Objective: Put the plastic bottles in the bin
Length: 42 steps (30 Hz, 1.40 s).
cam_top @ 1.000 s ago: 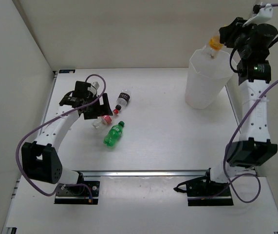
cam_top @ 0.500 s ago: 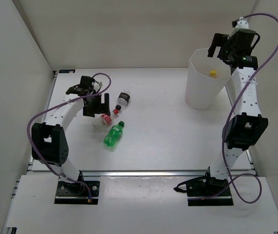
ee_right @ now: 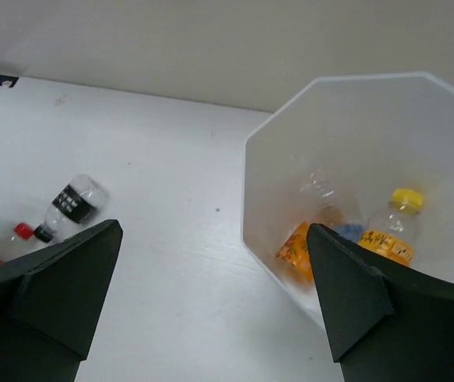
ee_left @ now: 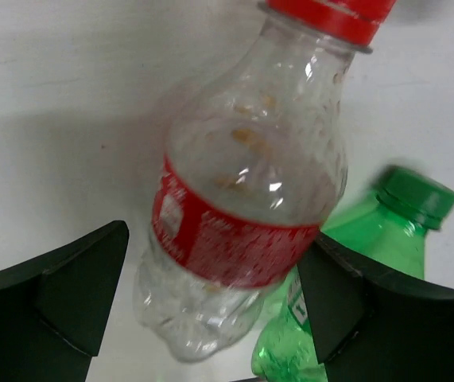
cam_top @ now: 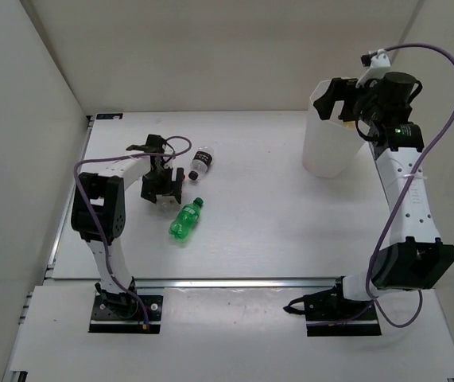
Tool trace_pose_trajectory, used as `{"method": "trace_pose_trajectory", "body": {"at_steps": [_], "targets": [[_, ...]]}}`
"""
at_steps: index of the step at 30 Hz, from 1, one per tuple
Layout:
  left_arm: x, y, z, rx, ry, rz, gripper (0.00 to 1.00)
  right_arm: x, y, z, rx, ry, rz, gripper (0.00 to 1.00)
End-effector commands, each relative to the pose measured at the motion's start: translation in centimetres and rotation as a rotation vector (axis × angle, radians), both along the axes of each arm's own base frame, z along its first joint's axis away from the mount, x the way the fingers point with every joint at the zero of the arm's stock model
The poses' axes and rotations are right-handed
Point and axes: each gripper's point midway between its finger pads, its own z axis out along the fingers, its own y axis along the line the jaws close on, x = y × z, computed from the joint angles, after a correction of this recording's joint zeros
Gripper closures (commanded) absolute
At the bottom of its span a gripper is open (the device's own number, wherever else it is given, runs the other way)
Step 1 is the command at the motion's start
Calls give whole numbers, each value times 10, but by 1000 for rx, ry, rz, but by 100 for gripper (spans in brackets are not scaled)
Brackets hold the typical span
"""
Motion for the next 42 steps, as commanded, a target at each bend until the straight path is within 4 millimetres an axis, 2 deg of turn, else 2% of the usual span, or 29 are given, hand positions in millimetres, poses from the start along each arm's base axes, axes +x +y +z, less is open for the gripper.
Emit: {"method": "trace_pose_trajectory", "body": {"at_steps": [1, 4, 7, 9, 11, 14, 15, 16, 17, 19, 20, 22, 23, 25, 27, 28, 31, 33, 34, 35, 39, 42], "targets": [[18, 8, 4, 55, -37, 29, 5, -15, -1, 2, 98, -6, 63, 1], [16, 8, -1, 47, -18, 49, 22, -26, -1, -8, 116, 11, 62, 1], [15, 11, 10, 86, -38, 64, 46, -35, 12, -19, 105, 40, 77, 0], [15, 10, 31, 74, -78, 74, 53, -42, 32, -28, 96, 70, 115, 1], [12, 14, 50, 65, -121, 83, 58, -47, 43, -32, 101, 85, 138, 1], [15, 12, 98, 8, -255, 86, 63, -60, 67, -27, 124, 78, 206, 1], [13, 12, 118, -10, -313, 81, 64, -60, 75, -33, 126, 90, 222, 0], [10, 4, 138, -50, -370, 50, 64, -64, 79, -33, 125, 85, 233, 0], [10, -6, 149, -87, -405, 25, 64, -68, 85, -30, 121, 79, 239, 1], [5, -26, 182, -143, -496, -47, 67, -73, 90, -36, 143, 95, 249, 1], [-2, -46, 195, -180, -528, -113, 68, -78, 97, -35, 181, 95, 282, 1], [-20, -89, 211, -245, -578, -255, 73, -88, 116, -21, 262, 52, 391, 1], [-25, -103, 220, -301, -608, -302, 74, -101, 133, -16, 311, 41, 479, 1], [-48, -140, 229, -469, -604, -427, 82, -120, 160, -16, 397, 71, 606, 1], [-61, -156, 232, -563, -570, -476, 90, -130, 178, -23, 433, 81, 667, 1], [-73, -164, 231, -616, -546, -522, 91, -138, 190, -18, 454, 68, 711, 1], [-94, -177, 233, -680, -553, -604, 91, -157, 208, -22, 531, 61, 810, 1], [-109, -184, 243, -747, -571, -630, 89, -162, 217, -26, 564, 62, 830, 1], [-117, -192, 248, -804, -576, -665, 88, -157, 218, -34, 580, 78, 797, 3], [-126, -197, 249, -836, -560, -695, 88, -158, 223, -34, 582, 68, 798, 3], [-134, -203, 247, -881, -522, -703, 88, -155, 241, -51, 591, 112, 778, 4], [-139, -204, 247, -905, -514, -708, 89, -152, 245, -49, 608, 86, 761, 9]]}}
